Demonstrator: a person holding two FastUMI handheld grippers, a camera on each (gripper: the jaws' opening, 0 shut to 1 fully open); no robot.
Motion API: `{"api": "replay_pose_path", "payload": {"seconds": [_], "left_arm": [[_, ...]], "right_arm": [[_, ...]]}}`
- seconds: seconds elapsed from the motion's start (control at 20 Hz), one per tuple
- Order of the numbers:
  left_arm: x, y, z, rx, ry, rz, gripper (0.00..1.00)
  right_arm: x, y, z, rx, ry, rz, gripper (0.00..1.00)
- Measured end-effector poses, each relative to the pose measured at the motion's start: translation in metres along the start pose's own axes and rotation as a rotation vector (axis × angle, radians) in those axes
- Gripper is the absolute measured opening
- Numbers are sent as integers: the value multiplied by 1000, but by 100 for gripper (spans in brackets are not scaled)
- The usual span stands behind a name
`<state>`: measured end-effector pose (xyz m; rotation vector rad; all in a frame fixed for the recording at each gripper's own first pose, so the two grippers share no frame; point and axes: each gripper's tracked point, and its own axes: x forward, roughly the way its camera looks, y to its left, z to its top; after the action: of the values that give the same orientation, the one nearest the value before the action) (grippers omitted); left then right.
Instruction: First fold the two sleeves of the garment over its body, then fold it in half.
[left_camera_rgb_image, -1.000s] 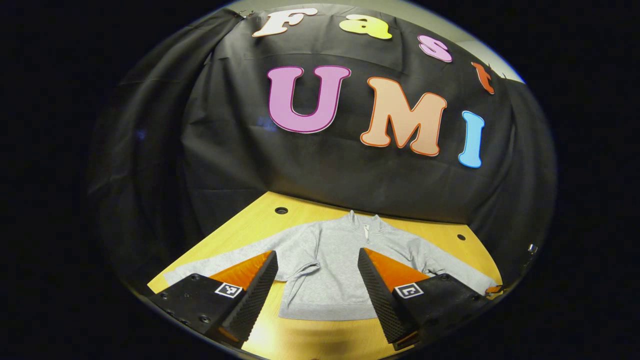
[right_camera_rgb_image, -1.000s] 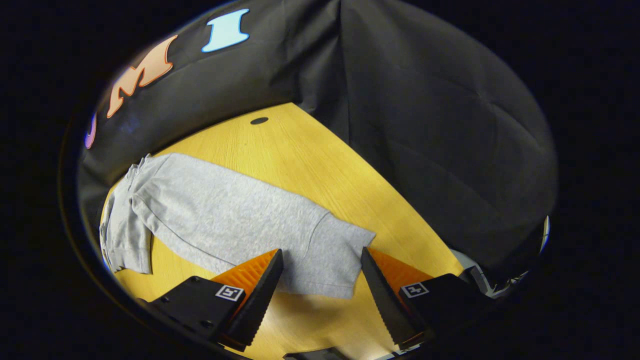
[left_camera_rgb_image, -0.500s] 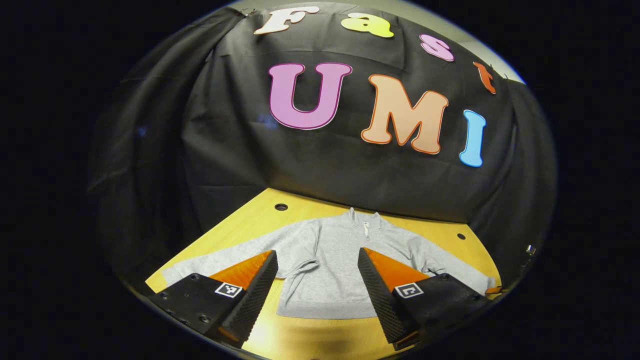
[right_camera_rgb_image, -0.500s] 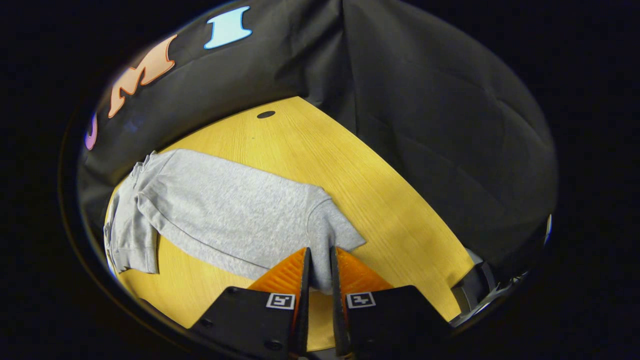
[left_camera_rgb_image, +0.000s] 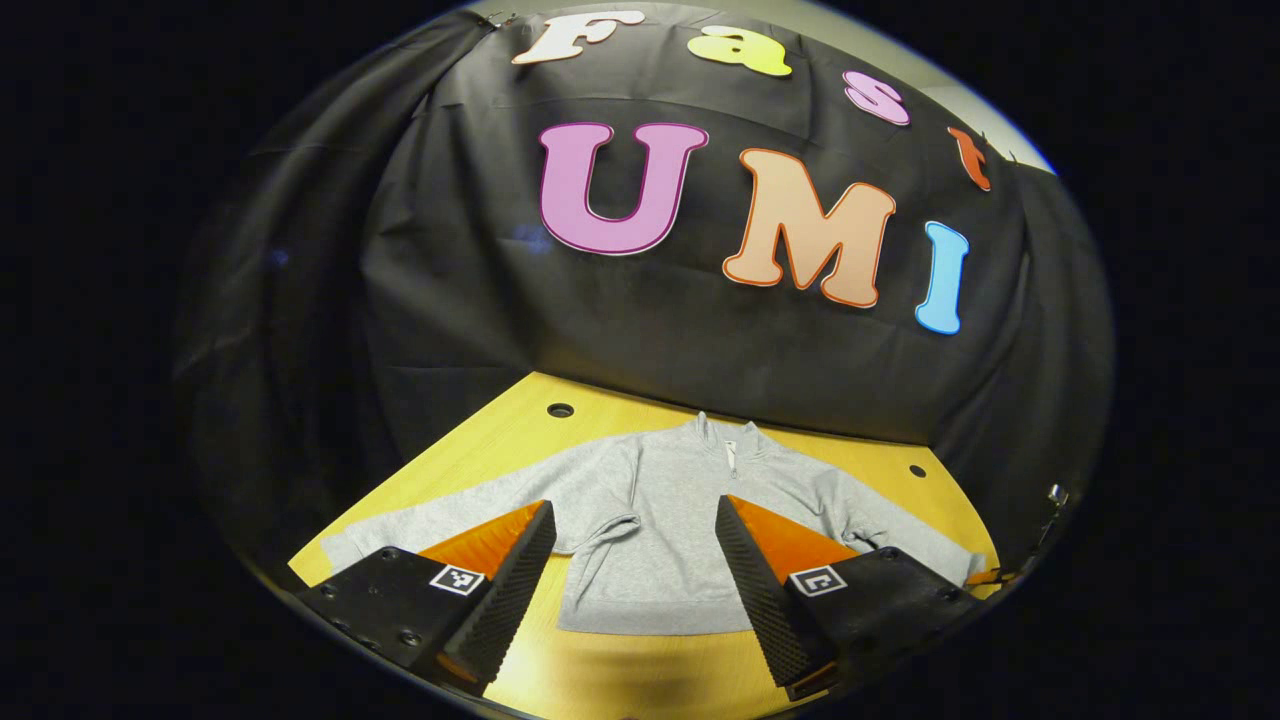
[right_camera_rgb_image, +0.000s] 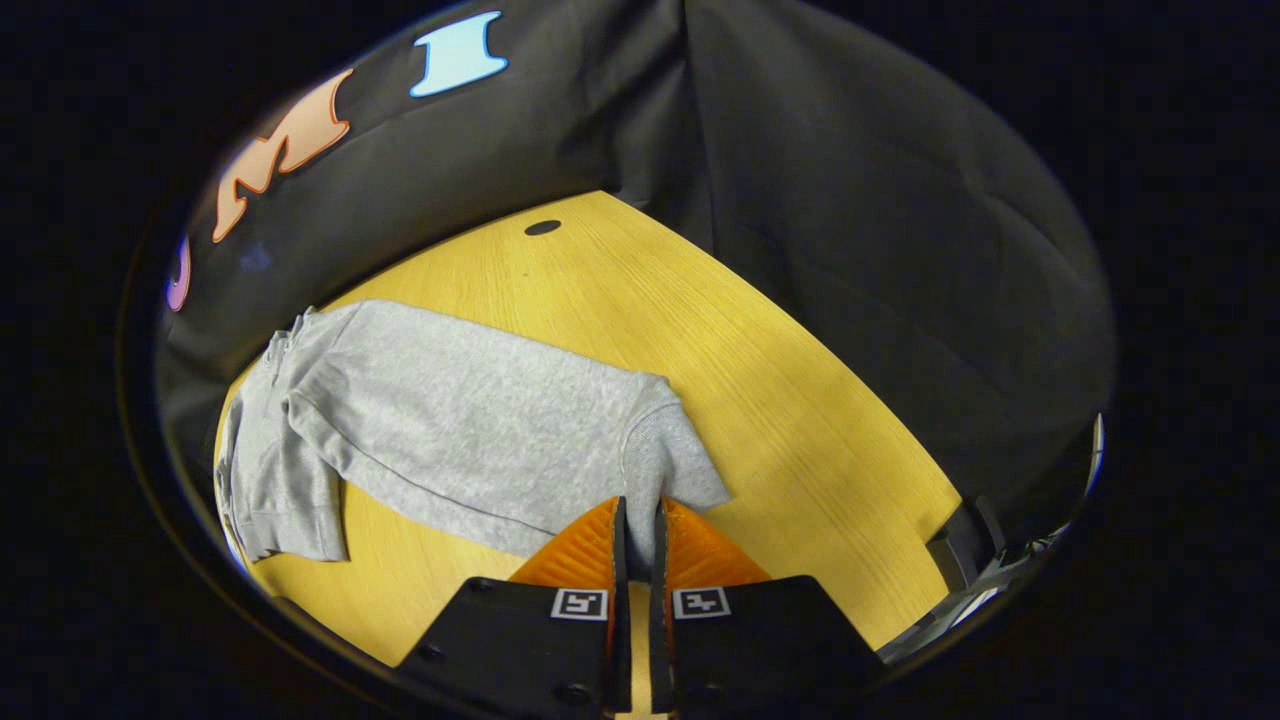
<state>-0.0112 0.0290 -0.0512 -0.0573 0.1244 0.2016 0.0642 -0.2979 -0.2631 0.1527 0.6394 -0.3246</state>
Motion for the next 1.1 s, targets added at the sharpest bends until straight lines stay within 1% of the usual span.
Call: {"api": "replay_pose_path", "payload": {"seconds": [0.1,0.25,0.4,0.45,0.55,0.7,0.75,0.8,0.85,0.9,1.1], "left_arm": [[0,5,1,-4,1,-12,94],[1,16,-1,-3,5,-25,94],[0,27,2,-1,3,-26,94],[-1,33,2,0,2,-25,94],[-2,42,2,0,1,-16,94],[-6,54,-1,-9,7,-8,94],[-7,60,-1,-9,8,-1,94],[-9,67,-4,-8,14,9,94],[-11,77,-5,-17,19,21,94],[-13,86,-6,-26,19,32,94],[-15,105,-7,-35,23,60,94]], "right_arm": [[-12,27,11,9,-35,29,9],[-31,75,37,26,-94,93,9],[-41,121,59,9,-138,150,9],[-46,146,70,11,-155,183,9],[-51,179,81,11,-167,232,9],[-59,226,94,-22,-185,295,9],[-62,246,95,-32,-192,320,9],[-70,276,101,-44,-206,362,9],[-81,320,109,-51,-220,421,9],[-88,355,112,-62,-228,474,9],[-110,440,108,-89,-230,608,9]]}}
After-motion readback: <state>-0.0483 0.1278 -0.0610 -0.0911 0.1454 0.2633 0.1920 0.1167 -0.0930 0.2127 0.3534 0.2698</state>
